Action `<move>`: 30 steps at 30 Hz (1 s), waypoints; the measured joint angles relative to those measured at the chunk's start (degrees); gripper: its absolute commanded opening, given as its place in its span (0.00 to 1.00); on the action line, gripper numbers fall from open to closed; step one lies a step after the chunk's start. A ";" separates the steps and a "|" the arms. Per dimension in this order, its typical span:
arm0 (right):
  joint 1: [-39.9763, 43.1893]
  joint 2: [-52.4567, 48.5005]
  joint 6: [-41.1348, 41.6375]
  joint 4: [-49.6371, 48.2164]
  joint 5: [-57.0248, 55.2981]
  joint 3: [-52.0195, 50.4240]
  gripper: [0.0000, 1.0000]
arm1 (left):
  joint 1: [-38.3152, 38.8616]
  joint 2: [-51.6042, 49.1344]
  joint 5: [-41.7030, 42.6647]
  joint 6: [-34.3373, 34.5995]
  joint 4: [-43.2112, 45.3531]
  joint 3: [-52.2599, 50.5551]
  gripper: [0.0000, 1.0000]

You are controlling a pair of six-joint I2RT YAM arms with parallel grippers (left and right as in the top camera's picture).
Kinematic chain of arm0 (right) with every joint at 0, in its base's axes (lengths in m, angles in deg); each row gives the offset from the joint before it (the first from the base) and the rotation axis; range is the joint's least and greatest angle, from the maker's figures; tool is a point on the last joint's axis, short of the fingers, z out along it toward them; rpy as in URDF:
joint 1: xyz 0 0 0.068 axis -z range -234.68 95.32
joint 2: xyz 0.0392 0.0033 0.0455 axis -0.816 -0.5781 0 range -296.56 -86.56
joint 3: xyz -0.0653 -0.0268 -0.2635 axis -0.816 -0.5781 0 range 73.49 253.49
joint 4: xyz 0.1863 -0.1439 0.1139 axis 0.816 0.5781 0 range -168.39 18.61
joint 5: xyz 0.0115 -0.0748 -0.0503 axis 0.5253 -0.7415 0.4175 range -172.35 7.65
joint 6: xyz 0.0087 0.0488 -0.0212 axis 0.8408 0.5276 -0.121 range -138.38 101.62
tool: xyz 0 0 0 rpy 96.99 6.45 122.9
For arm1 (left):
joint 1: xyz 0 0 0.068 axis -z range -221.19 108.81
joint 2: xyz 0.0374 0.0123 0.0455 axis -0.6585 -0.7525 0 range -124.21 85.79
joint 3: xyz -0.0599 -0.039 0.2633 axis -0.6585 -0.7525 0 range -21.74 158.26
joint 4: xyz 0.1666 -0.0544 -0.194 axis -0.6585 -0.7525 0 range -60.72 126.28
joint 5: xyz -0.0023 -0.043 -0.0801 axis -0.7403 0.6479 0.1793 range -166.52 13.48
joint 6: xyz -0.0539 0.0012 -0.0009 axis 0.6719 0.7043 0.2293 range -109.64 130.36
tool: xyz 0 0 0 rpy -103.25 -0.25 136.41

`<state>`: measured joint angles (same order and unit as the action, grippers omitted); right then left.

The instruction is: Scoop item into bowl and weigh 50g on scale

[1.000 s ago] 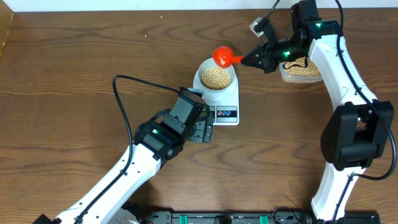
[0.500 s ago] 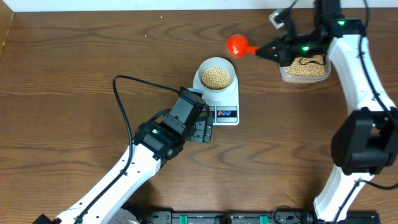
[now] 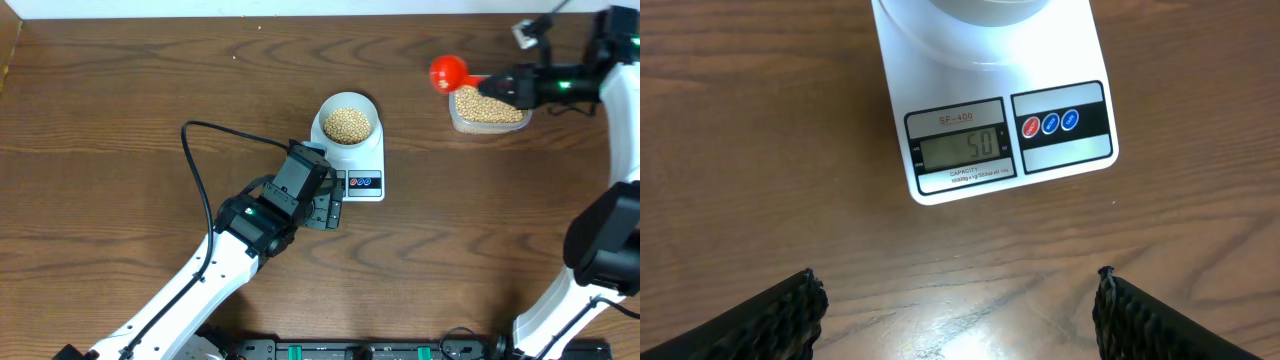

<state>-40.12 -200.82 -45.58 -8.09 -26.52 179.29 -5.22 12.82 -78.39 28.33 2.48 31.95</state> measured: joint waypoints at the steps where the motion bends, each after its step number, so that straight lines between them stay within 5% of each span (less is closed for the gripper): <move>1: 0.98 0.00 0.20 0.20 -0.70 0.00 0.01 | 0.00 0.00 0.00 0.00 -0.02 0.00 0.88; 15: 2.36 0.00 5.20 -2.67 -23.82 0.00 0.01 | 0.00 0.00 0.00 0.00 -0.02 0.00 0.88; 30: -12.55 0.33 6.12 -7.30 -56.46 0.00 0.01 | 0.00 0.00 0.00 0.00 -0.02 0.00 0.88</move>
<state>-52.66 -200.49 -39.46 -15.39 -82.97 179.29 -5.22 12.82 -78.39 28.33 2.46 31.95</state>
